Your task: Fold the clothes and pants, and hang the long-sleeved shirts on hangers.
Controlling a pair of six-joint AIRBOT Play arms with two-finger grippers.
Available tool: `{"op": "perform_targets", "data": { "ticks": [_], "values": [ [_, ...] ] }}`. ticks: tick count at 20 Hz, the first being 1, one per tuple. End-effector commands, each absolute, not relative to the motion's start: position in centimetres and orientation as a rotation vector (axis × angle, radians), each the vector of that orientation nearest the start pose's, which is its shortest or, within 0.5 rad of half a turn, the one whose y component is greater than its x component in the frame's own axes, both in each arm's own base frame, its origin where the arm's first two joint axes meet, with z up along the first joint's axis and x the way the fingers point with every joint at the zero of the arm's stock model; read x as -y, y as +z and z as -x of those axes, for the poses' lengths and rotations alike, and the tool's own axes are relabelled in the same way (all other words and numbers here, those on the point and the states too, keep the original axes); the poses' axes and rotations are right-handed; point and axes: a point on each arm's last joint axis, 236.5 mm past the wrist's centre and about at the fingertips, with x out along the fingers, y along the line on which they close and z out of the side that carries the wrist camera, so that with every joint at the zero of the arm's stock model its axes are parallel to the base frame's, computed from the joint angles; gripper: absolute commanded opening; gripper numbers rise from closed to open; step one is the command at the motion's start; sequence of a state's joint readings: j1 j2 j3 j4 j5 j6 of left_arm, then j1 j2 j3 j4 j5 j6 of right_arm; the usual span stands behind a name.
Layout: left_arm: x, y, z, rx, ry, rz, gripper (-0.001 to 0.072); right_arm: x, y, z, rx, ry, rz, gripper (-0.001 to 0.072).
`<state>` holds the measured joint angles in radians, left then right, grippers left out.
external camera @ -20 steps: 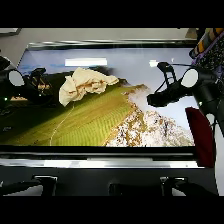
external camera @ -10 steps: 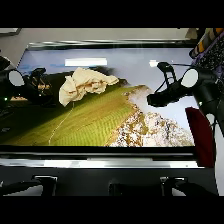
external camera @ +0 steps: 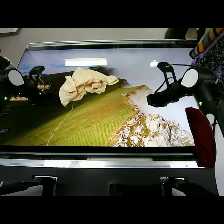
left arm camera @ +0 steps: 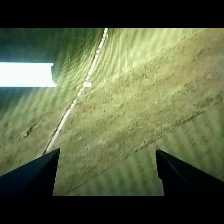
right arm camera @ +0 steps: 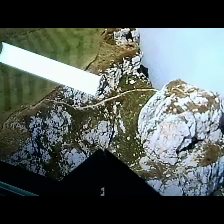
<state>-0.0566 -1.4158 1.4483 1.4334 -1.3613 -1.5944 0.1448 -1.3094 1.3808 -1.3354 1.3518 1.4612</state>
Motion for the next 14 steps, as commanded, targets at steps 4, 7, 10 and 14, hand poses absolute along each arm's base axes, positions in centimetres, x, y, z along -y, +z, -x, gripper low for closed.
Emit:
{"op": "perform_targets", "data": {
  "ticks": [4, 7, 10, 14],
  "values": [
    [6.1, 3.8, -52.7, -1.139, -0.055, 0.213, 0.072, -11.0, 6.7, -37.6, -1.284, 0.361, -0.003, 0.0037],
    [6.2, -1.9, -56.7, -1.185, -0.047, 0.212, 0.072, -11.0, 6.7, -37.5, -1.286, 0.361, -0.003, 0.0037],
    [5.8, -7.2, -58.6, -1.222, -0.013, 0.209, 0.072, -11.0, 6.7, -37.5, -1.286, 0.362, -0.004, 0.0038],
    [5.4, -11.0, -58.8, -1.251, 0.008, 0.199, 0.0719, -11.1, 6.7, -37.5, -1.286, 0.364, -0.008, 0.0096]
  ]
}}
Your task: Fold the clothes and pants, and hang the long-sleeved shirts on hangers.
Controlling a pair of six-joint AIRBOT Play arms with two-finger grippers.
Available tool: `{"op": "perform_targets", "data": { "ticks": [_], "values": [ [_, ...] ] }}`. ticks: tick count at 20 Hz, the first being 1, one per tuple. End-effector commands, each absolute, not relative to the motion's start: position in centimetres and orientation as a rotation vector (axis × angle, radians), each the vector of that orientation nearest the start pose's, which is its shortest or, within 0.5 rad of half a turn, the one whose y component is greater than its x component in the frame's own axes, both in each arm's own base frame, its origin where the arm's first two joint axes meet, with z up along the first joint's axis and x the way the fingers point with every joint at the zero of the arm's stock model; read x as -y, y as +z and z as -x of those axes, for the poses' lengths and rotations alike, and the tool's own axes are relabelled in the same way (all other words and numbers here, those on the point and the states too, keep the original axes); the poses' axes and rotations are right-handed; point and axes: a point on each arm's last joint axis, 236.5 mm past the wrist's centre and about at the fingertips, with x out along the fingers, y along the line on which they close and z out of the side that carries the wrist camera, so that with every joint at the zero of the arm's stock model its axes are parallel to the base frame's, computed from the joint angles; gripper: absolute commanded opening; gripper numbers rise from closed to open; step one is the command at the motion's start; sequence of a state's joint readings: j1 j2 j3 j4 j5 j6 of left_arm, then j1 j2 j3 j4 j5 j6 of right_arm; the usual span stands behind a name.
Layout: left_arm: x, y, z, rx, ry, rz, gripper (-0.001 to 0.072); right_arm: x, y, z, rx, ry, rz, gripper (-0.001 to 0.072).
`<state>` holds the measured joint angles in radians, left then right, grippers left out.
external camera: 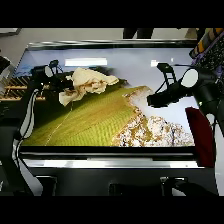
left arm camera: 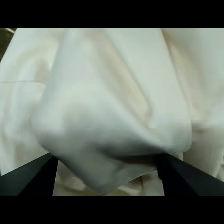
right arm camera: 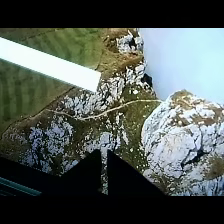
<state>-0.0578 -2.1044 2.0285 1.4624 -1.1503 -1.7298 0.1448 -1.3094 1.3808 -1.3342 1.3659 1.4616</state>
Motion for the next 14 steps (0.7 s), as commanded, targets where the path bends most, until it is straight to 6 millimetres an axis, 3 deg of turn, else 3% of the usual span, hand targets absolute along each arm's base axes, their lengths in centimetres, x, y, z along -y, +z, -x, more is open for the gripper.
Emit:
{"op": "perform_targets", "data": {
  "ticks": [1, 2, 3, 4, 7, 10, 12, 14],
  "values": [
    [5.5, -11.5, -58.7, -1.262, 0.008, 0.201, 0.0713, -11.1, 6.8, -37.5, -1.285, 0.366, -0.01, 0.0096],
    [5.6, -11.5, -58.5, -1.268, 0.005, 0.207, 0.0618, -11.2, 6.8, -37.5, -1.285, 0.367, -0.011, 0.0096],
    [5.9, -11.3, -58.2, -1.28, -0.005, 0.218, 0.0285, -11.2, 6.8, -37.5, -1.285, 0.368, -0.014, 0.0096],
    [6.3, -10.6, -57.7, -1.295, -0.031, 0.22, 0.0018, -11.3, 6.8, -37.4, -1.288, 0.365, -0.027, 0.0095],
    [7.6, -5.9, -56.3, -1.298, -0.099, 0.229, 0.0015, -11.2, 6.6, -36.5, -1.333, 0.347, -0.051, 0.0094],
    [10.4, 1.4, -53.8, -1.273, -0.19, 0.235, 0.0015, -11.1, 6.8, -35.2, -1.378, 0.35, -0.048, 0.0094],
    [14.3, 6.6, -51.6, -1.232, -0.298, 0.241, 0.0015, -10.9, 7.5, -34.2, -1.386, 0.355, -0.04, 0.0094],
    [19.8, 10.8, -48.8, -1.206, -0.426, 0.278, 0.0015, -10.3, 8.7, -33.2, -1.377, 0.351, -0.012, 0.0094]
  ]
}}
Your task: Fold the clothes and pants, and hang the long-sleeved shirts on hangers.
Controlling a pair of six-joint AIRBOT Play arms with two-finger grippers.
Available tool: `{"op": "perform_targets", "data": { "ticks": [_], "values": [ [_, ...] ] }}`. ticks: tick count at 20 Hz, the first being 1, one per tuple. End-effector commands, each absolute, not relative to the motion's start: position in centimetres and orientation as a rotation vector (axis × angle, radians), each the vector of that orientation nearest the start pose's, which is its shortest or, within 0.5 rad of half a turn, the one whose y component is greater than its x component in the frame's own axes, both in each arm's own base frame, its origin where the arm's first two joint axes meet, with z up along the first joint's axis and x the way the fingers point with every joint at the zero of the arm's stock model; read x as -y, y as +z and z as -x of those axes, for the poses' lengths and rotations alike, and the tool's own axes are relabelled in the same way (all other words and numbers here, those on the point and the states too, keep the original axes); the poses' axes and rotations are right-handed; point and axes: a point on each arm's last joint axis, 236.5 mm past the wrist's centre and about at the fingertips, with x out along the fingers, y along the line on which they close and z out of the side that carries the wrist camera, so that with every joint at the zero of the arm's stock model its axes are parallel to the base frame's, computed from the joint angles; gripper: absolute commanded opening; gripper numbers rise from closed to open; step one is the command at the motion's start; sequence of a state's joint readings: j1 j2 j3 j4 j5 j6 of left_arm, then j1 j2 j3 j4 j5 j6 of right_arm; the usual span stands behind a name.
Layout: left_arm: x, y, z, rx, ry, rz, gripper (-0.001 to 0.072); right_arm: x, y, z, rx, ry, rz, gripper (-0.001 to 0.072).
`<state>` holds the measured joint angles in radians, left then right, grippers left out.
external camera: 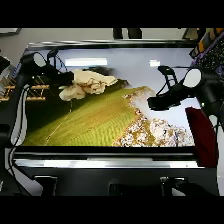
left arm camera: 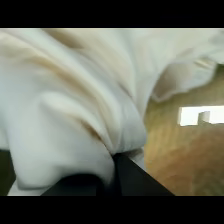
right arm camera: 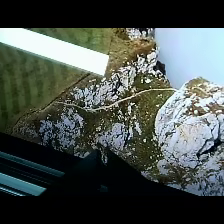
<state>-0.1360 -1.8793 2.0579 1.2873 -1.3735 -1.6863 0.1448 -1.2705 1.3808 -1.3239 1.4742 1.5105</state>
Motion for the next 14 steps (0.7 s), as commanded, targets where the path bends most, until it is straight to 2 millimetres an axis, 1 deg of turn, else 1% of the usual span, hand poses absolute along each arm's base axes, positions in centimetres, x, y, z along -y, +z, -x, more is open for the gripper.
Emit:
{"op": "perform_targets", "data": {
  "ticks": [1, 2, 3, 4, 5, 6, 7, 8, 10, 11, 12, 13, 14],
  "values": [
    [22.8, 12.4, -47.2, -1.201, -0.49, 0.297, 0.0016, -9.7, 9.4, -32.5, -1.371, 0.338, 0.007, 0.0094],
    [26.1, 13.5, -45.4, -1.211, -0.555, 0.315, 0.0015, -9.0, 10.0, -31.9, -1.369, 0.32, 0.028, 0.0094],
    [29.1, 13.8, -43.5, -1.236, -0.611, 0.323, 0.0015, -8.3, 10.7, -31.2, -1.367, 0.3, 0.05, 0.0094],
    [32.0, 13.4, -41.7, -1.266, -0.649, 0.314, 0.0015, -7.5, 11.4, -30.5, -1.36, 0.277, 0.073, 0.0093],
    [34.6, 12.6, -40.3, -1.285, -0.678, 0.305, 0.0015, -6.8, 12.1, -29.9, -1.348, 0.258, 0.094, 0.0093],
    [37.3, 11.4, -38.9, -1.304, -0.7, 0.303, 0.0015, -6.2, 12.8, -29.4, -1.333, 0.239, 0.108, 0.0093],
    [39.6, 10.0, -37.5, -1.325, -0.716, 0.299, 0.0015, -5.6, 13.5, -29.1, -1.309, 0.221, 0.12, 0.0093],
    [41.6, 8.1, -36.1, -1.359, -0.728, 0.286, 0.0016, -5.3, 14.2, -28.8, -1.284, 0.209, 0.127, 0.0092],
    [44.4, 3.8, -33.3, -1.461, -0.725, 0.251, 0.0016, -4.8, 15.3, -28.3, -1.245, 0.194, 0.135, 0.0074],
    [45.3, 1.9, -32.3, -1.504, -0.714, 0.236, 0.0016, -4.7, 15.7, -28.1, -1.232, 0.194, 0.14, 0.0075],
    [45.9, 0.5, -31.6, -1.539, -0.71, 0.229, 0.0016, -4.7, 16.0, -28.0, -1.221, 0.202, 0.15, 0.0075],
    [46.1, -0.3, -31.3, -1.555, -0.708, 0.226, 0.0016, -4.7, 16.1, -27.9, -1.214, 0.21, 0.161, 0.0075],
    [46.1, -0.5, -31.4, -1.559, -0.706, 0.228, 0.0021, -4.8, 16.2, -27.9, -1.211, 0.216, 0.162, 0.0076]
  ]
}}
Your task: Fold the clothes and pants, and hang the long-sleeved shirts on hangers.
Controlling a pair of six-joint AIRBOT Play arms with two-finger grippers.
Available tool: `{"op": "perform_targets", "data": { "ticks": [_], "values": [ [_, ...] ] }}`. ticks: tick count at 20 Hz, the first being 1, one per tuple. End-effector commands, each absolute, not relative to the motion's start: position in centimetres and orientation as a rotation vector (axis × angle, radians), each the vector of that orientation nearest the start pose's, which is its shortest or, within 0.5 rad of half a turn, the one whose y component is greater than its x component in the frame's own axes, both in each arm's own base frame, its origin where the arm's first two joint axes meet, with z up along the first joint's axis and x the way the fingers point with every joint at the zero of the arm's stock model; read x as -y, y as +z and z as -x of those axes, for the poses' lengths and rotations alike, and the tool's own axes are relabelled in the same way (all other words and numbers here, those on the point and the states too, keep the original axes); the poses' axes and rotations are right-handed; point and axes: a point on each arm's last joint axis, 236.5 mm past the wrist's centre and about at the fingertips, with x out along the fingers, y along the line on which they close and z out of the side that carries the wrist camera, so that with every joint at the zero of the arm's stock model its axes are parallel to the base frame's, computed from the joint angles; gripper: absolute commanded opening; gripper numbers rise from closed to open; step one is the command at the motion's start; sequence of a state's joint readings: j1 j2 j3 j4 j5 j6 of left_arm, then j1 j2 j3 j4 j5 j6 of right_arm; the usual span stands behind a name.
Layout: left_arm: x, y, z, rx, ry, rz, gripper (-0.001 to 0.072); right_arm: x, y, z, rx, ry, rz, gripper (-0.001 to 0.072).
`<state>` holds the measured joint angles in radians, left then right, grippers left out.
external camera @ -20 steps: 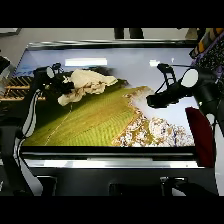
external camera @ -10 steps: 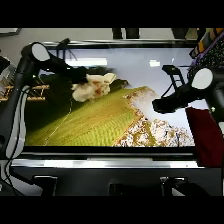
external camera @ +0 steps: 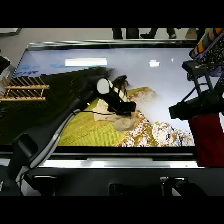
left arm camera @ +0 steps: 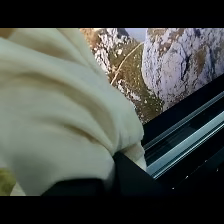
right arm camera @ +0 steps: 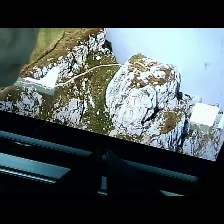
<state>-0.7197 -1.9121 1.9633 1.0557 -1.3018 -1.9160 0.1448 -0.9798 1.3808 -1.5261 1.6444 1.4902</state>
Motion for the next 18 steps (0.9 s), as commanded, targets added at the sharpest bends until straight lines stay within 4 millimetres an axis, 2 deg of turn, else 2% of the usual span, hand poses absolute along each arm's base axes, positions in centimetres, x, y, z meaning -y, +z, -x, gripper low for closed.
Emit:
{"op": "perform_targets", "data": {
  "ticks": [1, 3, 4, 5, 7, 8, 10, 12, 14, 15, 16, 18],
  "values": [
    [45.7, -0.2, -32.0, -1.55, -0.702, 0.236, 0.0083, -5.2, 16.3, -28.2, -1.197, 0.229, 0.153, 0.0077],
    [43.9, 1.1, -33.6, -1.526, -0.691, 0.254, 0.0389, -6.7, 16.9, -29.2, -1.139, 0.275, 0.112, 0.0121],
    [42.6, 2.3, -34.7, -1.507, -0.687, 0.261, 0.0432, -7.8, 17.2, -30.2, -1.097, 0.295, 0.067, 0.0221],
    [41.0, 3.5, -35.8, -1.483, -0.686, 0.265, 0.0431, -8.9, 17.4, -31.1, -1.058, 0.318, 0.021, 0.0291],
    [37.0, 6.5, -38.0, -1.428, -0.662, 0.266, 0.0432, -10.6, 17.6, -33.1, -1.001, 0.363, -0.037, 0.0292],
    [34.6, 7.8, -38.9, -1.401, -0.639, 0.251, 0.0432, -10.3, 17.5, -34.2, -0.978, 0.348, -0.032, 0.0292],
    [29.3, 10.1, -40.3, -1.355, -0.566, 0.209, 0.0432, -6.9, 17.7, -36.0, -0.945, 0.256, -0.074, 0.03],
    [24.3, 12.3, -41.2, -1.318, -0.495, 0.191, 0.0431, -2.5, 17.6, -36.6, -0.94, 0.186, -0.232, 0.0321],
    [20.8, 14.1, -41.9, -1.277, -0.447, 0.216, 0.0431, 0.2, 15.4, -36.5, -0.954, 0.19, -0.494, 0.0321],
    [19.4, 14.9, -42.3, -1.256, -0.424, 0.235, 0.0431, 0.4, 13.4, -35.9, -0.977, 0.212, -0.607, 0.0324],
    [18.3, 15.3, -42.7, -1.243, -0.404, 0.25, 0.0431, 0.0, 10.3, -34.5, -1.038, 0.234, -0.702, 0.0331],
    [16.7, 15.3, -43.2, -1.236, -0.373, 0.272, 0.0431, -2.6, 3.9, -30.5, -1.21, 0.274, -0.826, 0.0427]
  ]
}}
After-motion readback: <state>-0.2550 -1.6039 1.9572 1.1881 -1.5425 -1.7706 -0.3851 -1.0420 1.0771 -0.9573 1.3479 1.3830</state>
